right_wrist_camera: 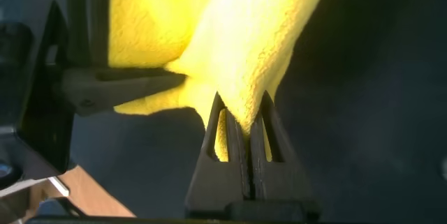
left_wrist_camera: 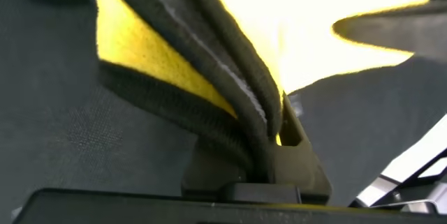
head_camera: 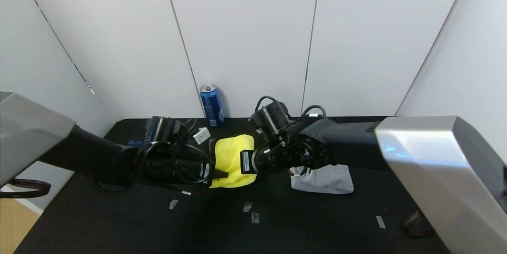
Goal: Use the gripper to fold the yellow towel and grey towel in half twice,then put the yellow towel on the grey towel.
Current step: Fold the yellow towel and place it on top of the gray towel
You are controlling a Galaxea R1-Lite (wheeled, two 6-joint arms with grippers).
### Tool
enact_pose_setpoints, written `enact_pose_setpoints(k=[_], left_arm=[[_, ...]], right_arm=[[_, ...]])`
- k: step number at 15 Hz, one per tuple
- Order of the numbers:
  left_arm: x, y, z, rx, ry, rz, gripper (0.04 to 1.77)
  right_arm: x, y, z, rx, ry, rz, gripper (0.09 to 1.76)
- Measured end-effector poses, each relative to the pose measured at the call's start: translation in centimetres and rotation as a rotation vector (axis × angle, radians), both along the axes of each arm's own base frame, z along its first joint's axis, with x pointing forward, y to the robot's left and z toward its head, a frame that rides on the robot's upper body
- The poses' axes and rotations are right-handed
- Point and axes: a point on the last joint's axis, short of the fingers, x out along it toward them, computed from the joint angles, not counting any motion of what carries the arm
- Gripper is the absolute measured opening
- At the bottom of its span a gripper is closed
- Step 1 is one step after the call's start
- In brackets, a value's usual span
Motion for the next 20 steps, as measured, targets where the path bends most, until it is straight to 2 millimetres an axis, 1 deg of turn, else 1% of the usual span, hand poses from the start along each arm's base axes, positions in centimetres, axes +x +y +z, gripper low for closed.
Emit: enact_pose_setpoints(k=[3,4,5,7,12,13,15,17,20], left_arm=[[-0.6,-2.1,3.8,0.057,-0.036,0.000,0.20],[-0.8,-3.1,5.0,0.074,-0.053,-0.009,0.20],[-1.1,-4.2,6.0,0.091,-0.073,-0.017,0.20],[-1.3,-6.4,7.2,0.127,-0.113,-0.025,0.20],[-1.2,-11.1,9.1,0.195,-0.171,-0.041,0.20],[-1.0,-12.3,9.4,0.211,-0.184,-0.044,0.20],[-0.7,-14.8,9.4,0.242,-0.209,-0.047,0.20],[-0.5,-17.2,8.8,0.260,-0.216,-0.070,0.20],[-0.3,-20.1,8.0,0.268,-0.210,-0.088,0.20]], right_arm=[[-0.2,-3.1,2.9,0.006,-0.008,-0.045,0.14],[-0.4,-4.0,3.4,0.002,-0.004,-0.058,0.14],[-0.6,-5.0,3.9,0.000,-0.004,-0.073,0.14],[-1.0,-6.9,4.9,-0.009,-0.008,-0.110,0.14],[-1.6,-11.0,6.5,-0.054,-0.040,-0.205,0.14],[-1.6,-11.9,6.6,-0.059,-0.041,-0.220,0.14],[-1.7,-13.6,6.9,-0.071,-0.042,-0.252,0.14],[-1.7,-15.5,7.1,-0.084,-0.041,-0.287,0.14],[-1.7,-17.9,7.2,-0.094,-0.033,-0.338,0.14]])
